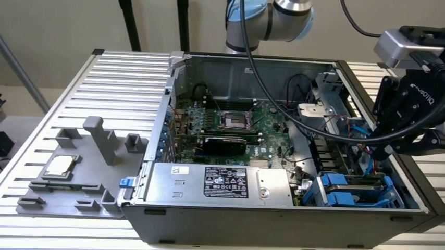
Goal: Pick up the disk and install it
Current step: 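Insert the second disk wire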
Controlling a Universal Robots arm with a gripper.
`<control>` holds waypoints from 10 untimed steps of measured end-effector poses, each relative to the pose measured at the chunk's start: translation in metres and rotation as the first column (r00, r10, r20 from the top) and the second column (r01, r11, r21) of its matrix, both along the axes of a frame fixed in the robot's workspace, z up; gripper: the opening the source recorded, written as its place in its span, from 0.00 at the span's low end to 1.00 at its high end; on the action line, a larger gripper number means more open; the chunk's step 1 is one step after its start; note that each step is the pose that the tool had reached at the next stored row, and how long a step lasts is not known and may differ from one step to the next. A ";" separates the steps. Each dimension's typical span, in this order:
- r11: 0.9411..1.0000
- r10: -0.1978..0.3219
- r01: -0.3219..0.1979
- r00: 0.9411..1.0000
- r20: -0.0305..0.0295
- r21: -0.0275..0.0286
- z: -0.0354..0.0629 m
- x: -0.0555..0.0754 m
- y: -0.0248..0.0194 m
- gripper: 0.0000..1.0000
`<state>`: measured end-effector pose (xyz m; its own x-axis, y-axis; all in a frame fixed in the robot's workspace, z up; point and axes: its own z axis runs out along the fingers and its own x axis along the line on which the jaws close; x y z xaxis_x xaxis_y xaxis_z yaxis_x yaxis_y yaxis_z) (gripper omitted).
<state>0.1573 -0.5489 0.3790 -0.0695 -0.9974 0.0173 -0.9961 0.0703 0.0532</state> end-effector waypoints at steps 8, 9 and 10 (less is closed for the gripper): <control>1.000 0.000 0.000 1.000 -0.008 -0.019 -0.0044 0.006 0.0060 0.33; 1.000 0.000 0.000 1.000 -0.009 -0.022 -0.0048 0.007 0.0067 0.33; 1.000 0.000 0.000 1.000 -0.009 -0.024 -0.0052 0.007 0.0073 0.33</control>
